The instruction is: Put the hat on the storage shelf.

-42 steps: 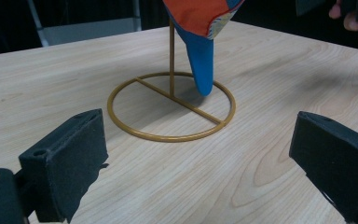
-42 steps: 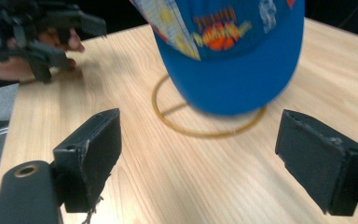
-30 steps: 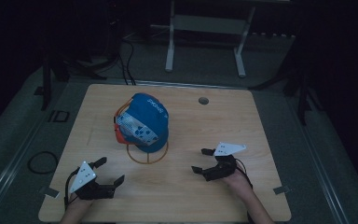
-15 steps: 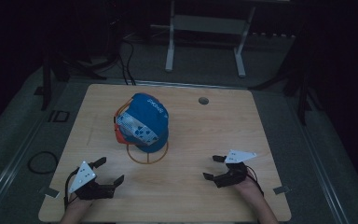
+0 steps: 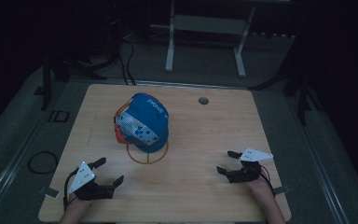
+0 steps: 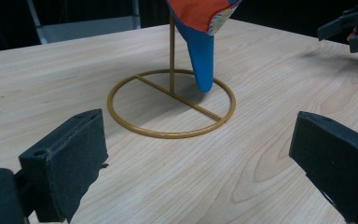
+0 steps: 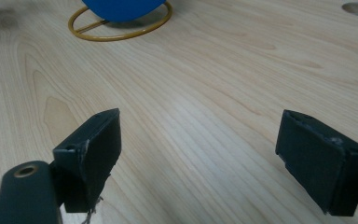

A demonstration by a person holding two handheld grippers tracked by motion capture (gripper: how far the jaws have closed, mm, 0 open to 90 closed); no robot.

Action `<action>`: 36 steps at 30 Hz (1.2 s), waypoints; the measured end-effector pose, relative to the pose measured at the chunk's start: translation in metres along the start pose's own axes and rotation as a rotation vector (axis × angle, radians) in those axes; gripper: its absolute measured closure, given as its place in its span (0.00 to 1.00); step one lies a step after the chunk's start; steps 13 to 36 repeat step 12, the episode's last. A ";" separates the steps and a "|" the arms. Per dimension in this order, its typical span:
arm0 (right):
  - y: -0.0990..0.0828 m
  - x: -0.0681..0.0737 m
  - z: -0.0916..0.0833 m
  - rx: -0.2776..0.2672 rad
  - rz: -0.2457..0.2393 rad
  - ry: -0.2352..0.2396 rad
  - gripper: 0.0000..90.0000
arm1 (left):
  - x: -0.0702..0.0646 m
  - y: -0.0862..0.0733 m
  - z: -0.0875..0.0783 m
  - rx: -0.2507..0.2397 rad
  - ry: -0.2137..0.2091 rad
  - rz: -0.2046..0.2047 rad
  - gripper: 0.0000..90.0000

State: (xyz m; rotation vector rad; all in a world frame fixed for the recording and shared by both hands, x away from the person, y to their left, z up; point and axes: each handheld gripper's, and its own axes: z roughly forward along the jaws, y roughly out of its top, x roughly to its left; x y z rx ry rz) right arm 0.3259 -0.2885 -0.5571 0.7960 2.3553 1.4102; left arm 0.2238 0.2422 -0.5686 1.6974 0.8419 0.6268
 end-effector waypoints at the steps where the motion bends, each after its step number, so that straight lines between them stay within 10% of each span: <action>1: 0.000 -0.001 -0.001 -0.008 0.003 -0.005 0.16 | 0.001 0.000 0.000 -0.001 0.002 0.000 0.05; 36: -0.003 -0.004 0.001 0.005 0.016 -0.014 0.16 | 0.003 -0.001 0.000 -0.003 0.011 -0.009 0.05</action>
